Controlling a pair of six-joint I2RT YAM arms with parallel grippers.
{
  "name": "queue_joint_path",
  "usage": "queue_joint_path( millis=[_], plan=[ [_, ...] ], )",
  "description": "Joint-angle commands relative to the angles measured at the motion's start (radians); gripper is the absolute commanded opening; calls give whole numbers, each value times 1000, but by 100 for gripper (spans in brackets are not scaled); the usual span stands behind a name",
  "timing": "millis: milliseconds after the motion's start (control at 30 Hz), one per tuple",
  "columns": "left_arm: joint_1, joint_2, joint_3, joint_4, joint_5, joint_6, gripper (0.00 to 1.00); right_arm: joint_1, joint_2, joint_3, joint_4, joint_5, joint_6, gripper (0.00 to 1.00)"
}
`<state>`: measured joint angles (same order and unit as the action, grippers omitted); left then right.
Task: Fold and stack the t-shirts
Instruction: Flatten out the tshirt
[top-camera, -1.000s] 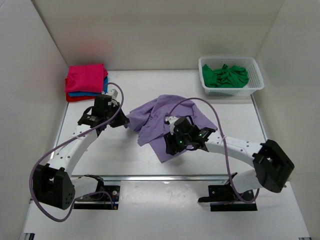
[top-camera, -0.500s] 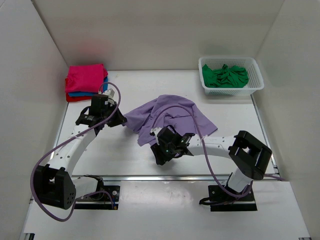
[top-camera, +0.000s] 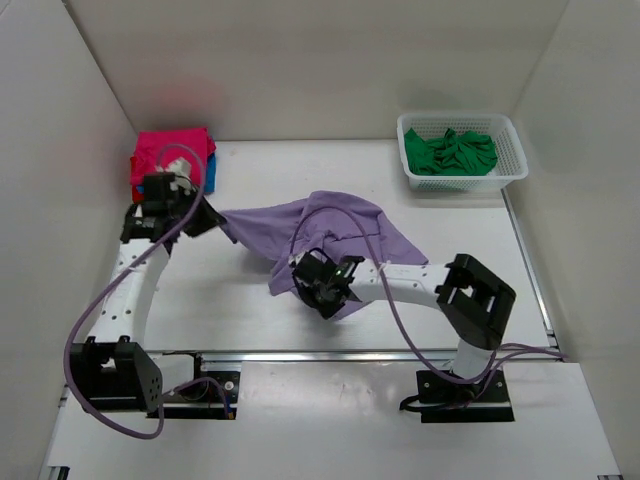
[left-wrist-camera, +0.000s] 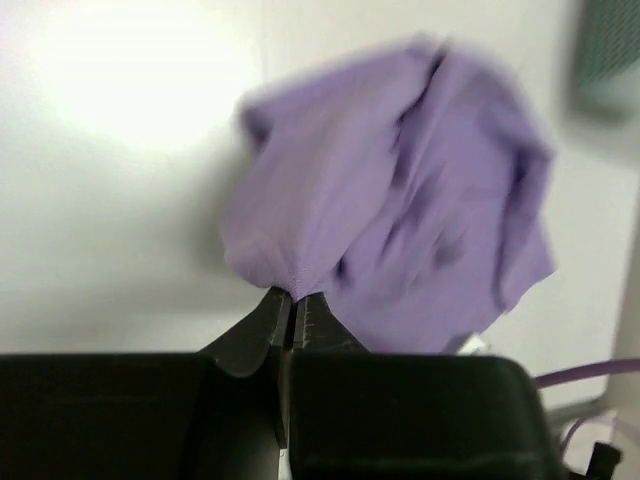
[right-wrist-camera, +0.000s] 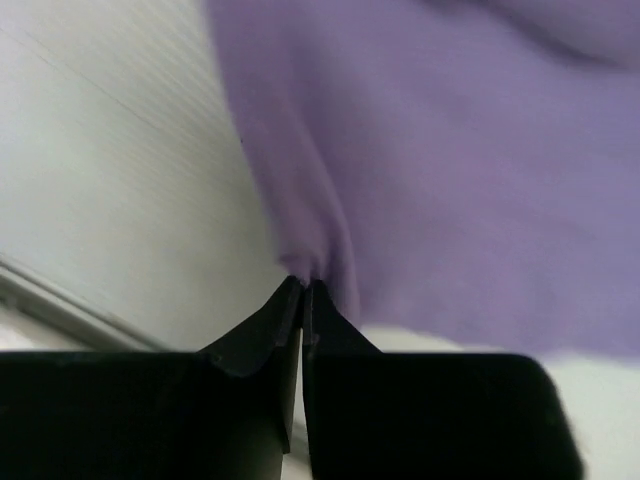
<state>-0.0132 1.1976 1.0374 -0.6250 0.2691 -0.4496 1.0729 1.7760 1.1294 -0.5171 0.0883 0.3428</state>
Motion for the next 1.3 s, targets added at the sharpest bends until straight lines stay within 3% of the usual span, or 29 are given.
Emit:
queue_joint_path(
  millis=[0,100,200,267,367,533,600,733,833,1033,1133,1267],
  plan=[
    [132,-7,217,59,114,-30,0,-132,-252,137,-256,99,-112,1],
    [183,-14,356,93,29,-107,0,-325,-415,313,-325,61,-200,0],
    [180,86,582,-19,-11,-103,0,-589,-466,478,-368,-143,-283,0],
    [186,141,688,-79,22,-101,0,-699,-481,550,-391,-201,-312,0],
    [191,155,754,-82,-16,-121,0,-771,-498,651,-406,-151,-332,0],
    [237,195,922,-203,-96,-95,0,-1014,-524,759,-397,-343,-335,0],
    [225,215,984,-261,-110,-80,0,-1012,-529,777,-396,-326,-335,0],
    [223,155,874,-210,-99,-83,0,-1048,-578,712,-362,-326,-330,0],
    [223,137,874,-197,-90,-90,0,-1105,-618,707,-324,-343,-332,0],
    [194,45,871,-48,-116,-118,0,-1056,-613,864,-317,-328,-335,0],
    [133,60,1031,-135,-211,-81,0,-1041,-630,906,-299,-358,-334,0],
    [-31,56,1223,-211,-402,-31,0,-1038,-655,925,-278,-395,-320,0]
  ],
)
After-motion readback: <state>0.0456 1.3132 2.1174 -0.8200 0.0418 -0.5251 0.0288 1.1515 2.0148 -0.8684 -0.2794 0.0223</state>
